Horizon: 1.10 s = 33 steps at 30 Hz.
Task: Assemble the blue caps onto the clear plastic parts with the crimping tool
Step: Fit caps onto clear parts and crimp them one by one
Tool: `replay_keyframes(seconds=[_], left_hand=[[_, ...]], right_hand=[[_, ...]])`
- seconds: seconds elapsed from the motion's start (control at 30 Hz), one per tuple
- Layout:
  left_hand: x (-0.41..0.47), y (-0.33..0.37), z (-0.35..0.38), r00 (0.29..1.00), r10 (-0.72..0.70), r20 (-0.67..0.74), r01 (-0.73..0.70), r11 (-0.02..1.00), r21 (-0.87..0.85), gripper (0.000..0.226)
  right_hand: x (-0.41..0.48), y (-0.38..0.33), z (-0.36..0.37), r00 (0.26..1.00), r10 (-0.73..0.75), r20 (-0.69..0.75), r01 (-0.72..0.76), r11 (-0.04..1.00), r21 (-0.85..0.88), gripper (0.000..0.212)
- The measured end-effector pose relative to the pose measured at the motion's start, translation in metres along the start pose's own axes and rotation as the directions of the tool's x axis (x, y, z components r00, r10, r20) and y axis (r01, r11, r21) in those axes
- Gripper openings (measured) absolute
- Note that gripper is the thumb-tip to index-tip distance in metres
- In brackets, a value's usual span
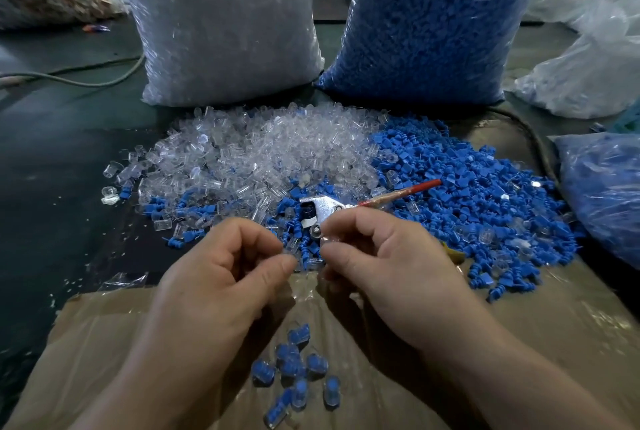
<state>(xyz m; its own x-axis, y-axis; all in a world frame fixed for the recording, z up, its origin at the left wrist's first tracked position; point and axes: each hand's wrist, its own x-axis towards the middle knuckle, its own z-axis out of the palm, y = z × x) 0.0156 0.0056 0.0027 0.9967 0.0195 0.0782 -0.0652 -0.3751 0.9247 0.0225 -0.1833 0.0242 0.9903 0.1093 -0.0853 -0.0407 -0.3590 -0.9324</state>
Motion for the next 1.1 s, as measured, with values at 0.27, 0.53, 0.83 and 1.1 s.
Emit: replay_keyframes(seconds=[0.27, 0.53, 0.83, 1.1], left_hand=[[0.001, 0.002, 0.001, 1.000, 0.010, 0.019, -0.012, 0.995, 0.097, 0.017], [0.000, 0.002, -0.002, 0.998, 0.065, 0.016, -0.067, 0.978, 0.199, 0.013], [-0.001, 0.009, -0.002, 0.996, 0.066, 0.065, -0.080, 0.970, 0.231, 0.016], [-0.001, 0.010, -0.002, 0.994, 0.054, 0.097, -0.075, 0.970, 0.231, 0.016]], right_hand=[[-0.002, 0.005, -0.013, 0.942, -0.310, -0.130, 0.225, 0.869, -0.441, 0.022], [0.008, 0.006, -0.064, 0.932, -0.109, -0.345, -0.275, 0.406, -0.872, 0.049], [0.021, 0.022, -0.073, 0.943, 0.024, -0.331, -0.309, 0.429, -0.849, 0.062], [0.029, 0.028, -0.067, 0.940, -0.116, -0.320, -0.238, 0.448, -0.862, 0.025]])
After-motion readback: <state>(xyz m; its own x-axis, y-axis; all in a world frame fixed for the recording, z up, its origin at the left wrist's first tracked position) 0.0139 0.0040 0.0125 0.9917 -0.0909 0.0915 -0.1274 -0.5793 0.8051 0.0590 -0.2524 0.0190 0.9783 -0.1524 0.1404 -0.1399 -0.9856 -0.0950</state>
